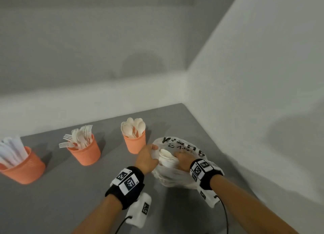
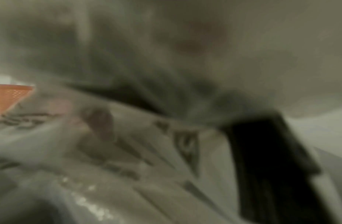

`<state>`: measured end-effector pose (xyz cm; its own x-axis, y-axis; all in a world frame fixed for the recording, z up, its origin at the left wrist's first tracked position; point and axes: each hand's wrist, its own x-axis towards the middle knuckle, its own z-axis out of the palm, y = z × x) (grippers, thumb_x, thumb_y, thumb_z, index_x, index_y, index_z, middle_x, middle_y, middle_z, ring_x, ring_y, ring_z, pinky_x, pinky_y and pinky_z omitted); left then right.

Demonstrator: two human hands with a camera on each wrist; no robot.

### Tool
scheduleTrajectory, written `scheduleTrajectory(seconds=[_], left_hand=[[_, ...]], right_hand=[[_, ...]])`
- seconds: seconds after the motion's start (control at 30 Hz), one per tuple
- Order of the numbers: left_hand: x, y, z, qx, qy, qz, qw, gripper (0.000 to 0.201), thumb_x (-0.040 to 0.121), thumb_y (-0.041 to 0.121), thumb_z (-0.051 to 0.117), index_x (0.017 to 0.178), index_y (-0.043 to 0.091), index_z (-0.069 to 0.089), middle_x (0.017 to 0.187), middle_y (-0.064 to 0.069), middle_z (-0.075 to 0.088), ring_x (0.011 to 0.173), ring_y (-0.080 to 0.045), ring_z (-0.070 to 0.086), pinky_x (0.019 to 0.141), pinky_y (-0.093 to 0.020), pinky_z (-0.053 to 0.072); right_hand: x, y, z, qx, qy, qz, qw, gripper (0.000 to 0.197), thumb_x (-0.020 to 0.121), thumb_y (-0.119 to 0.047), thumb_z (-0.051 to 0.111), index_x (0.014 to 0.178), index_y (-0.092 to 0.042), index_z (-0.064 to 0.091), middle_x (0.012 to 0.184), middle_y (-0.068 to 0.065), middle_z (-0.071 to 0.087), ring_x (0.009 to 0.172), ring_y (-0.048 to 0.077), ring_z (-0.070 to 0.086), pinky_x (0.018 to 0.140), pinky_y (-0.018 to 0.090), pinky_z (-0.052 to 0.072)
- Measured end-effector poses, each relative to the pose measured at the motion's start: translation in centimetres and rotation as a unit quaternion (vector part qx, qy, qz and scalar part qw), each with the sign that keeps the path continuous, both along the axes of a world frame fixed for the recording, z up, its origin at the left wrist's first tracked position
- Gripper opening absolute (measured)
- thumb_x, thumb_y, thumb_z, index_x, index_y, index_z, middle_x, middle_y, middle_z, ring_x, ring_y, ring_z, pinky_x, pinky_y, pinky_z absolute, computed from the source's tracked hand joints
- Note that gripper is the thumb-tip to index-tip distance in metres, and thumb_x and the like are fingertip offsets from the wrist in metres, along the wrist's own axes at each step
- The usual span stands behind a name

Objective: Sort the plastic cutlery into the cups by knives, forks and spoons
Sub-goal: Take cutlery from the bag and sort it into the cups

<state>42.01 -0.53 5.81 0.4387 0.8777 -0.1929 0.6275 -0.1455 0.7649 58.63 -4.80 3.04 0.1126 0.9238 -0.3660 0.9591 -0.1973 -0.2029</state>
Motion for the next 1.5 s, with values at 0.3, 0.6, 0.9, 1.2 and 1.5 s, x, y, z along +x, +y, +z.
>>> scheduleTrajectory(seconds=[0.3, 0.6, 0.9, 1.2, 1.5], left_hand=[[-0.5, -0.6, -0.7, 0.014, 0.009, 0.006, 1.0, 0.051, 0.077, -0.007, 0.056, 0.125, 0.007, 0.046, 0.133, -0.01, 0.046, 0.122, -0.024, 0.045, 0.097, -0.024, 0.035], [-1.1, -1.9, -0.8, 0.043, 0.005, 0.029, 0.999, 0.048, 0.077, -0.005, 0.057, 0.123, 0.006, 0.049, 0.129, -0.012, 0.048, 0.118, -0.026, 0.047, 0.097, -0.026, 0.038], [-0.7, -2.5, -0.2, 0.029, 0.025, 0.034, 0.999, 0.05, 0.082, 0.002, 0.058, 0.129, 0.006, 0.043, 0.131, -0.015, 0.045, 0.12, -0.028, 0.046, 0.099, -0.029, 0.037], [0.7, -3.2, -0.2, -0.047, -0.033, 0.014, 0.998, 0.057, 0.088, 0.002, 0.05, 0.141, 0.006, 0.029, 0.133, -0.015, 0.043, 0.073, -0.02, 0.059, 0.065, -0.027, 0.055], [-1.5, -3.0, 1.3, -0.015, -0.195, 0.084, 0.977, 0.02, 0.092, 0.001, 0.046, 0.105, 0.007, 0.06, 0.112, -0.013, 0.058, 0.093, -0.021, 0.054, 0.078, -0.028, 0.046]], right_hand=[[-0.7, -0.6, 0.1, 0.017, 0.035, 0.001, 0.999, 0.043, 0.088, -0.024, 0.057, 0.126, -0.006, 0.049, 0.132, 0.015, 0.051, 0.124, 0.028, 0.046, 0.102, 0.032, 0.034], [-0.2, -1.9, 0.2, 0.042, 0.083, -0.027, 0.995, 0.033, 0.08, -0.024, 0.065, 0.11, -0.01, 0.061, 0.11, 0.011, 0.066, 0.104, 0.025, 0.06, 0.075, 0.022, 0.039], [-0.3, -2.9, 0.9, 0.068, 0.09, -0.041, 0.993, 0.042, 0.08, -0.021, 0.061, 0.122, -0.019, 0.055, 0.118, 0.008, 0.063, 0.109, 0.026, 0.057, 0.086, 0.026, 0.042], [-0.1, -3.1, 2.1, 0.152, 0.223, -0.081, 0.959, 0.028, 0.084, -0.012, 0.058, 0.112, -0.013, 0.058, 0.099, 0.006, 0.064, 0.093, 0.022, 0.059, 0.077, 0.025, 0.041], [-1.9, -1.3, 8.2, 0.285, 0.493, -0.244, 0.785, 0.02, 0.087, -0.004, 0.058, 0.072, -0.015, 0.049, 0.047, -0.005, 0.047, 0.036, 0.003, 0.044, 0.052, 0.024, 0.043]])
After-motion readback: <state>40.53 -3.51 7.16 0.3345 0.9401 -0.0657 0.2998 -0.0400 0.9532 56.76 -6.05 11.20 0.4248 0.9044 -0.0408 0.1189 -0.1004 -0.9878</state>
